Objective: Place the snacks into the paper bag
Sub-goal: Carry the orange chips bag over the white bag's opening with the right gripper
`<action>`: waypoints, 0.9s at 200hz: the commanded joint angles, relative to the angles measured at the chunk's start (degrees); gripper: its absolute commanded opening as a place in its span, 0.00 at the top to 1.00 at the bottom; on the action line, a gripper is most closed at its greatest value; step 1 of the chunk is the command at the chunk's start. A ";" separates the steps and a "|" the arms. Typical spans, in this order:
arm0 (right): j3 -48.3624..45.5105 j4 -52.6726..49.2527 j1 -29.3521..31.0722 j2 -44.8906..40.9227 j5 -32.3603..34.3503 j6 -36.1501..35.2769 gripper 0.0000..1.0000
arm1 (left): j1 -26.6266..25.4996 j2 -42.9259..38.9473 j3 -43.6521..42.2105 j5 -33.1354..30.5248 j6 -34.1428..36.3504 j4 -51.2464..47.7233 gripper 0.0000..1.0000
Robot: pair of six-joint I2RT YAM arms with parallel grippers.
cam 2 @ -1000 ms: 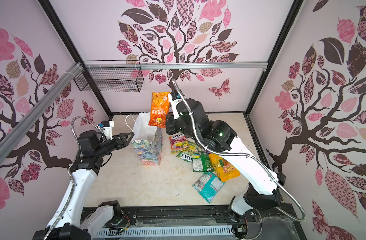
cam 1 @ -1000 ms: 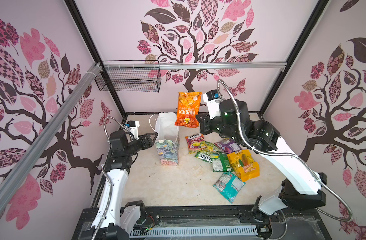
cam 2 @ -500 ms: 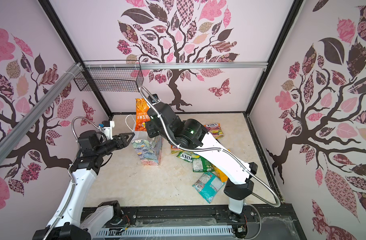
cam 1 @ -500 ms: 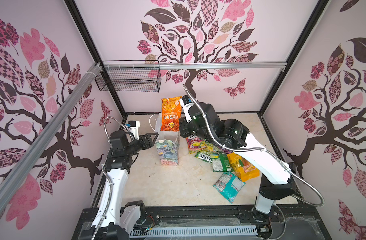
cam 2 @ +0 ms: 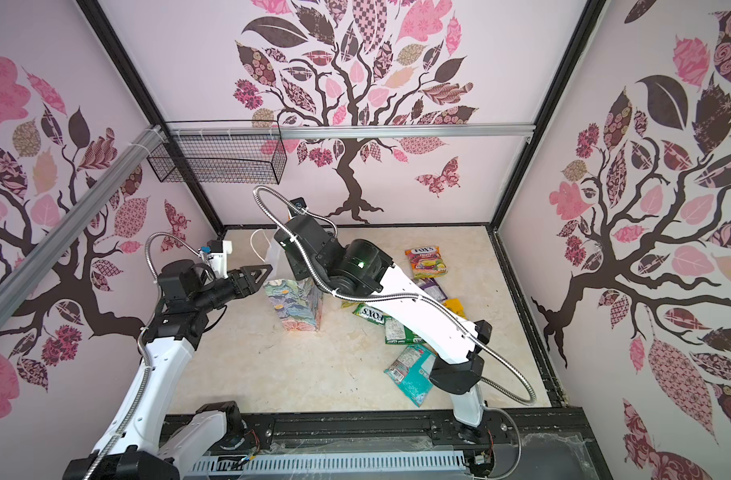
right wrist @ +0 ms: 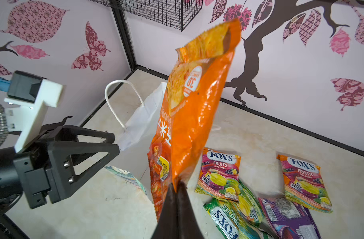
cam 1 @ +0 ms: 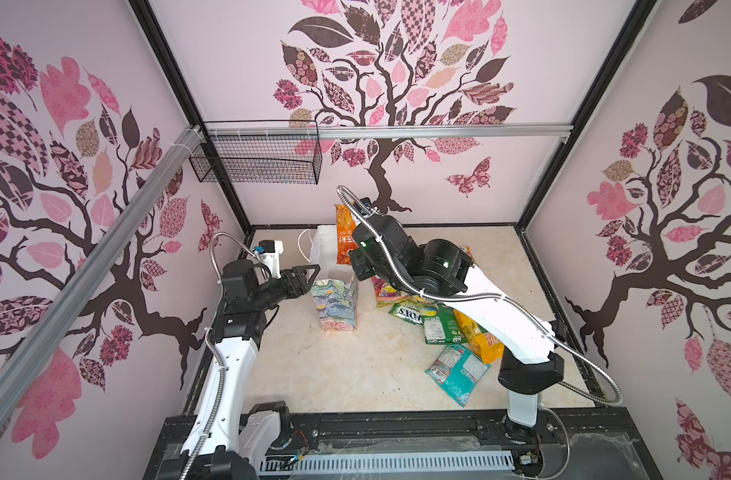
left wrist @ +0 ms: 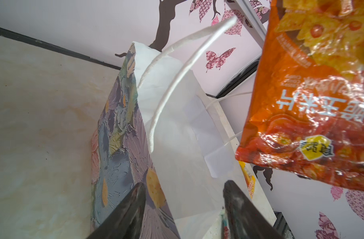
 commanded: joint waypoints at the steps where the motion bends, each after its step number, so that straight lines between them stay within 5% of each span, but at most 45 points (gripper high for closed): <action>1: 1.84 -2.06 0.68 3.02 3.04 0.21 1.00 | -0.43 0.22 -1.65 0.93 -0.20 1.65 0.37; 180: 2.02 -3.46 0.88 9.10 4.06 -1.07 1.00 | -0.47 -0.19 -1.65 1.90 0.09 2.25 0.36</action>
